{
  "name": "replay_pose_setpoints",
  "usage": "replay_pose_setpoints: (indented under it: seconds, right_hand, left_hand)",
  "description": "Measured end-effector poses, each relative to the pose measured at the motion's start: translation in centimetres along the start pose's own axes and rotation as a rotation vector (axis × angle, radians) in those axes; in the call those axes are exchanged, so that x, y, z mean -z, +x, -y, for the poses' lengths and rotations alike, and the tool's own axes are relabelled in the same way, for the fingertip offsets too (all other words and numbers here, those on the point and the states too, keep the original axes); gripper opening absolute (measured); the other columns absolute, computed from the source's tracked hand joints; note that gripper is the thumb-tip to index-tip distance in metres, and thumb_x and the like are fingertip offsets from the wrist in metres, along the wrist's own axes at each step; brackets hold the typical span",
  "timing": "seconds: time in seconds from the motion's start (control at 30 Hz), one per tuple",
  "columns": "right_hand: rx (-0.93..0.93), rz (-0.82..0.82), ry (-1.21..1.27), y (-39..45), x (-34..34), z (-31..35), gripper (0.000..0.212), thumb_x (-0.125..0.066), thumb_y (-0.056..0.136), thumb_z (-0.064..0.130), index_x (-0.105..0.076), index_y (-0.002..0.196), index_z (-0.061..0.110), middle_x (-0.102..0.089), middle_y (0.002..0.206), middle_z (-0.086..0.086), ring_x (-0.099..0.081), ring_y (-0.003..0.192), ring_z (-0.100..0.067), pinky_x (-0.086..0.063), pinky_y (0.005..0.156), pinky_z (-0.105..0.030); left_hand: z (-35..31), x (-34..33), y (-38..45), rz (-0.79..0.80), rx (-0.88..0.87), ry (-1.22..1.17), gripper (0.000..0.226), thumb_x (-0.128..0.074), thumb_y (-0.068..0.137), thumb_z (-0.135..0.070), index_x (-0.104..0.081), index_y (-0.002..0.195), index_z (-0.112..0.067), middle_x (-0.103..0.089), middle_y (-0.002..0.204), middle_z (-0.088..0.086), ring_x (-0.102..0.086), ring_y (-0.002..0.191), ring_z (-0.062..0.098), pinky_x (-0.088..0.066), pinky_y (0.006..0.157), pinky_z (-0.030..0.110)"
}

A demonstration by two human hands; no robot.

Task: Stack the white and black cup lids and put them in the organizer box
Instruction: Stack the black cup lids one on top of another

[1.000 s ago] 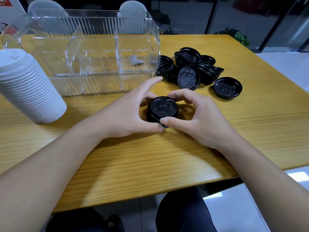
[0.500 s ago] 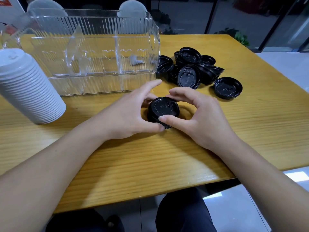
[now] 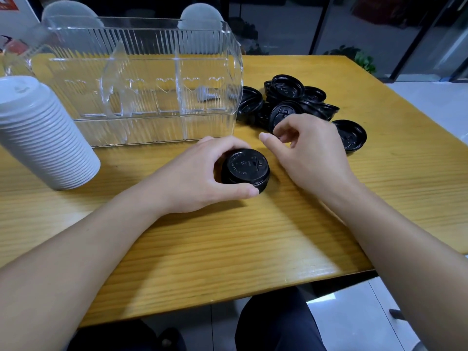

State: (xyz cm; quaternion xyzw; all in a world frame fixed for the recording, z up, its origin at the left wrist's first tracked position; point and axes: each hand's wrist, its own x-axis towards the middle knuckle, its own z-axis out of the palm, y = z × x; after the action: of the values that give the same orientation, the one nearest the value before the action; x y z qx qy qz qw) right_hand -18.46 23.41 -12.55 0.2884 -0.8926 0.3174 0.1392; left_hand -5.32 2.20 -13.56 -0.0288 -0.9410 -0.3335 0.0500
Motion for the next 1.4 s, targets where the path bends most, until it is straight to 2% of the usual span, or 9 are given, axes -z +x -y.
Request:
replay_pose_setpoints:
  seconds: [0.2, 0.33, 0.5, 0.8, 0.87, 1.0, 1.13, 1.27, 1.4]
  right_hand:
    - [0.016, -0.091, -0.238, 3.4, -2.2, 0.0, 0.051, -0.071, 0.096, 0.071, -0.072, 0.094, 0.02, -0.07, 0.089, 0.005, -0.065, 0.087, -0.023, -0.053, 0.084, -0.045]
    - [-0.005, -0.075, -0.217, 3.6, -2.8, -0.9, 0.037, -0.077, 0.099, 0.053, -0.073, 0.094, 0.017, -0.071, 0.087, 0.002, -0.066, 0.085, -0.025, -0.054, 0.086, -0.047]
    - [-0.006, -0.079, -0.165, 2.7, -2.5, -1.5, 0.022, -0.077, 0.099, 0.035, -0.073, 0.087, 0.018, -0.071, 0.082, 0.002, -0.068, 0.08, -0.027, -0.057, 0.079, -0.044]
    - [-0.049, 0.125, 0.436, -1.1, 0.0, -0.6, 0.025, -0.09, 0.095, 0.029, -0.074, 0.079, 0.019, -0.07, 0.072, 0.009, -0.058, 0.064, -0.001, -0.047, 0.064, -0.017]
    - [-0.033, 0.084, 0.509, -1.2, 0.3, -0.2, 0.025, -0.089, 0.096, 0.027, -0.074, 0.081, 0.014, -0.073, 0.077, 0.002, -0.062, 0.068, -0.007, -0.05, 0.067, -0.022]
    - [0.002, 0.071, 0.684, -1.2, 0.7, 0.3, 0.028, -0.088, 0.098, 0.025, -0.074, 0.086, 0.004, -0.075, 0.082, -0.013, -0.067, 0.077, -0.035, -0.055, 0.07, -0.036]
    - [0.106, 0.142, 0.809, -1.4, 0.7, 1.0, 0.027, -0.088, 0.097, 0.014, -0.071, 0.086, -0.003, -0.071, 0.081, -0.023, -0.063, 0.072, -0.02, -0.052, 0.07, -0.031]
    - [0.191, 0.184, 0.848, -1.7, 0.2, 1.1, 0.021, -0.09, 0.092, 0.008, -0.072, 0.081, 0.006, -0.074, 0.078, -0.007, -0.065, 0.071, -0.014, -0.052, 0.07, -0.026]
    - [0.194, 0.189, 0.839, -1.7, 0.3, 1.2, 0.022, -0.091, 0.091, 0.009, -0.073, 0.08, 0.009, -0.074, 0.077, -0.002, -0.065, 0.071, -0.014, -0.052, 0.069, -0.026]
  left_hand:
    - [0.0, 0.1, -0.1, -0.004, -0.013, -0.005, 0.066, -0.091, 0.084, -0.068, -0.063, 0.141, -0.051, -0.065, 0.128, -0.039, -0.053, 0.133, -0.003, -0.042, 0.105, 0.014]
    - [-0.1, 0.2, -0.1, 0.004, -0.007, -0.011, 0.066, -0.091, 0.082, -0.068, -0.064, 0.14, -0.05, -0.061, 0.126, -0.047, -0.054, 0.129, -0.005, -0.041, 0.102, 0.008]
    - [-0.1, 0.3, -0.1, 0.019, -0.006, -0.024, 0.064, -0.09, 0.083, -0.071, -0.065, 0.139, -0.053, -0.07, 0.133, -0.033, -0.056, 0.132, 0.003, -0.048, 0.11, 0.03]
    - [0.5, 0.4, 0.1, -0.013, 0.007, -0.121, 0.081, -0.086, 0.079, -0.082, -0.062, 0.15, -0.049, -0.071, 0.14, -0.032, -0.06, 0.14, -0.004, -0.05, 0.117, 0.03]
    - [0.7, 0.3, 0.2, -0.051, 0.016, -0.189, 0.079, -0.077, 0.085, -0.081, -0.06, 0.154, -0.046, -0.073, 0.141, -0.024, -0.063, 0.139, -0.002, -0.053, 0.116, 0.034]
    - [0.5, 0.2, 0.4, -0.171, 0.02, -0.288, 0.081, -0.067, 0.095, -0.076, -0.052, 0.166, -0.04, -0.07, 0.148, -0.016, -0.066, 0.138, 0.001, -0.056, 0.115, 0.035]
    - [-0.3, 0.1, 0.3, -0.258, -0.024, -0.425, 0.075, -0.07, 0.103, -0.063, -0.046, 0.171, -0.044, -0.066, 0.159, -0.016, -0.063, 0.147, 0.005, -0.053, 0.123, 0.043]
    - [-0.7, -0.2, 0.2, -0.282, -0.085, -0.418, 0.074, -0.078, 0.106, -0.045, -0.047, 0.172, -0.031, -0.066, 0.16, -0.01, -0.063, 0.15, 0.014, -0.052, 0.125, 0.046]
    - [-0.7, -0.1, 0.1, -0.289, -0.103, -0.405, 0.075, -0.08, 0.105, -0.044, -0.048, 0.172, -0.029, -0.066, 0.16, -0.009, -0.061, 0.152, 0.018, -0.053, 0.124, 0.051]
